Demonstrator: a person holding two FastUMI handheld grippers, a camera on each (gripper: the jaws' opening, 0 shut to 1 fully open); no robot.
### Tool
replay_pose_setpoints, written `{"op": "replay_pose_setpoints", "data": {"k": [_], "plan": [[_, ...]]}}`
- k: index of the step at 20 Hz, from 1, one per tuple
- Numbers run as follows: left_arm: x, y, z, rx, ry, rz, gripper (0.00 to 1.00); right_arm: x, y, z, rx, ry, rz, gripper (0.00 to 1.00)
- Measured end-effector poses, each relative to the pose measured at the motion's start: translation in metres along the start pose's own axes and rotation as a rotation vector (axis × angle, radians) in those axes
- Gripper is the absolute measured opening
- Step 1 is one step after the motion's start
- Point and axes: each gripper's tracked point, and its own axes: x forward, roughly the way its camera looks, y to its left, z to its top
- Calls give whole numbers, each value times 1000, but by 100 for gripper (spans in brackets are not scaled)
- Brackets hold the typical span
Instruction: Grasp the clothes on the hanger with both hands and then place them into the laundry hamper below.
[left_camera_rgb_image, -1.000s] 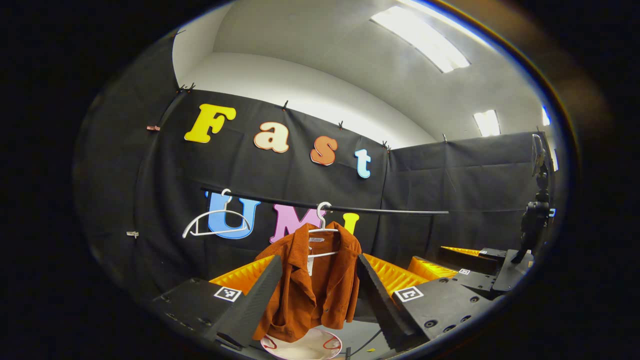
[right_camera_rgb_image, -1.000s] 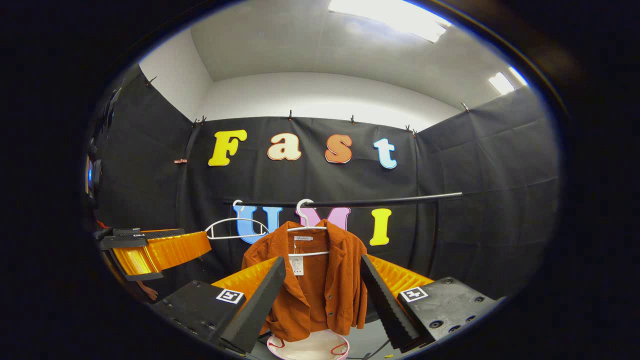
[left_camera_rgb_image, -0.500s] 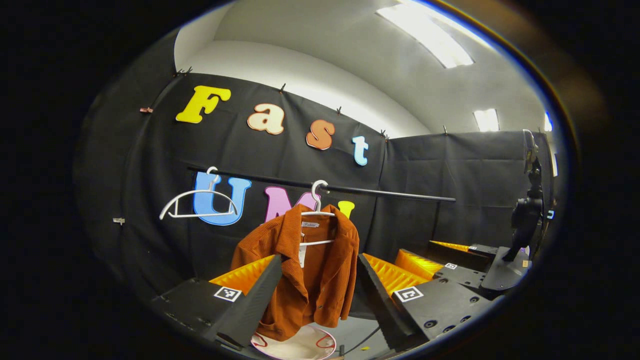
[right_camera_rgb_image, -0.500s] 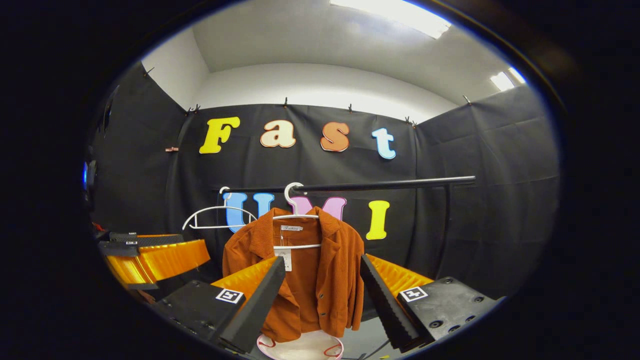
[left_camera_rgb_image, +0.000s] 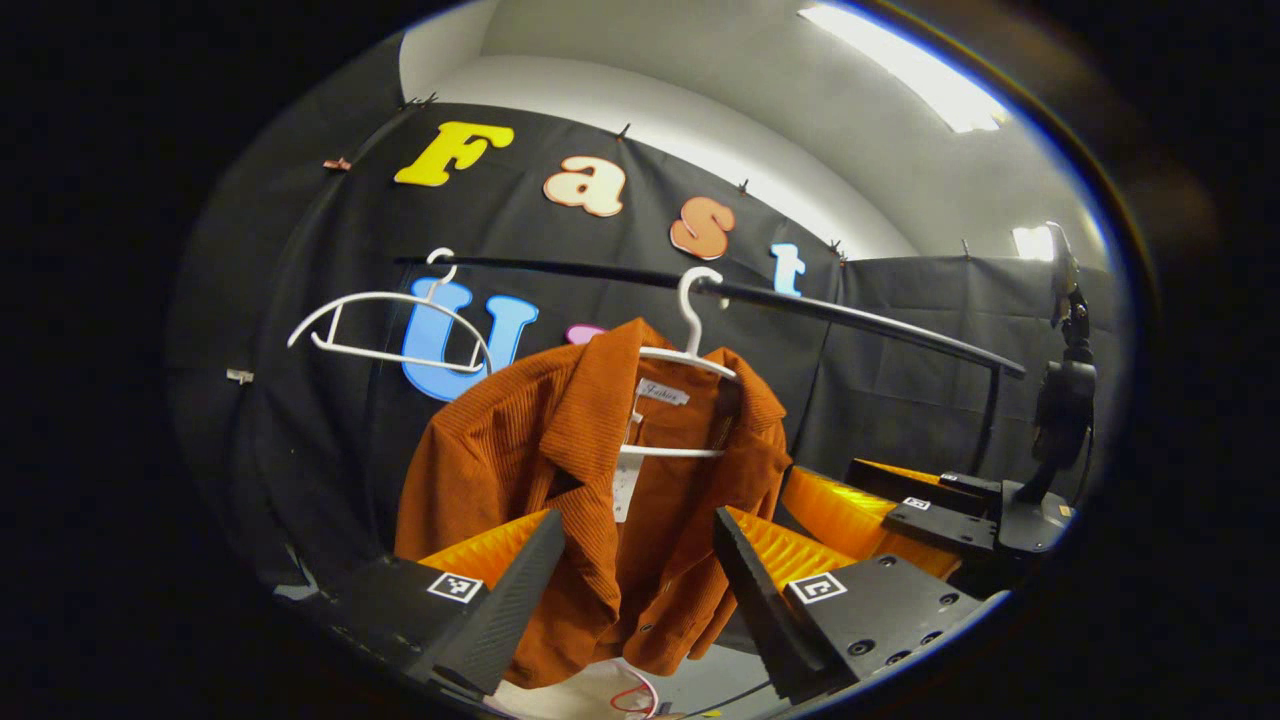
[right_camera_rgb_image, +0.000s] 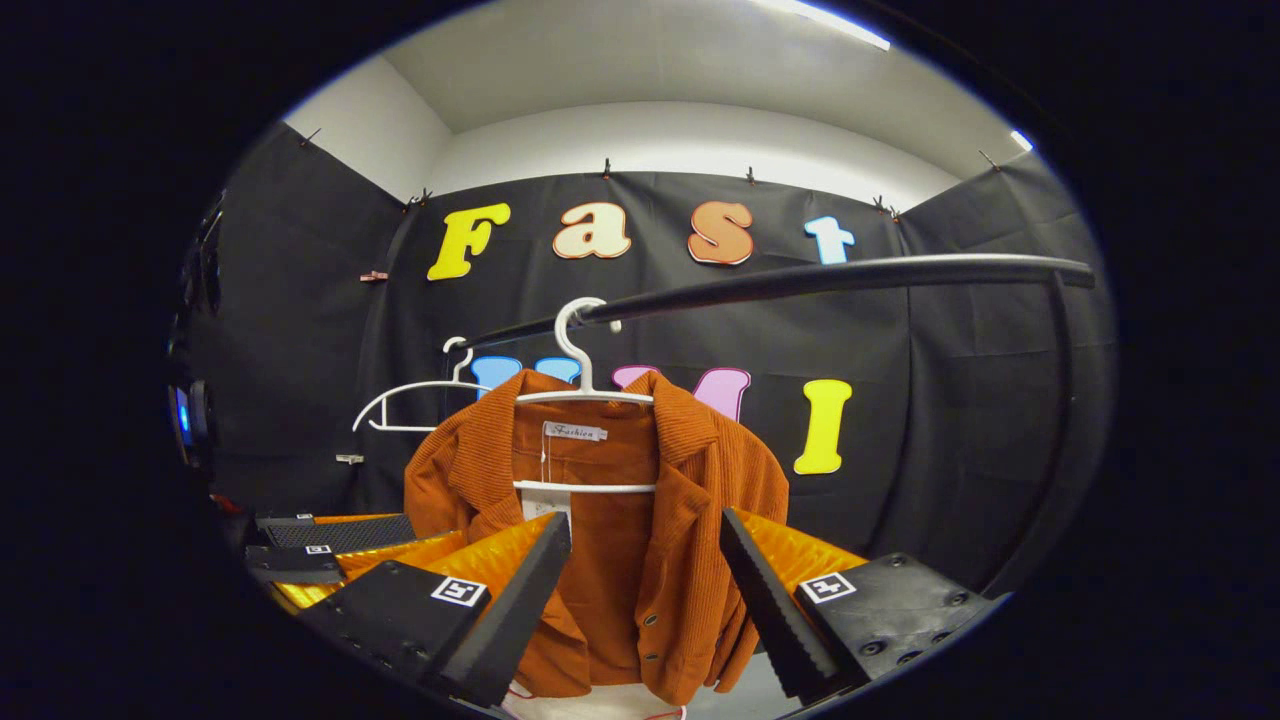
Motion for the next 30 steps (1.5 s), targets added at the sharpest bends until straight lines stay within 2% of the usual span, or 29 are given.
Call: {"op": "replay_pose_setpoints", "data": {"k": [3, 11, 17, 24, 27, 28, 30], "plan": [[27, 22, -20, 13, 11, 139, 95, 25, -7, -31, 39, 55, 23, 97], [75, 40, -68, 7, 57, 311, 95, 71, -12, -69, 65, 117, 69, 98], [100, 51, -61, -39, 2, 407, 95, 99, -3, -82, 121, 144, 111, 98], [110, 80, -41, -52, -69, 511, 94, 138, -16, -90, 165, 114, 89, 96], [117, 97, -22, -82, -96, 544, 93, 157, -19, -86, 209, 94, 113, 87], [112, 103, -19, -91, -104, 565, 81, 163, -26, -89, 207, 92, 99, 89], [104, 113, -7, -91, -135, 595, 46, 164, -42, -88, 192, 65, 84, 45]]}}
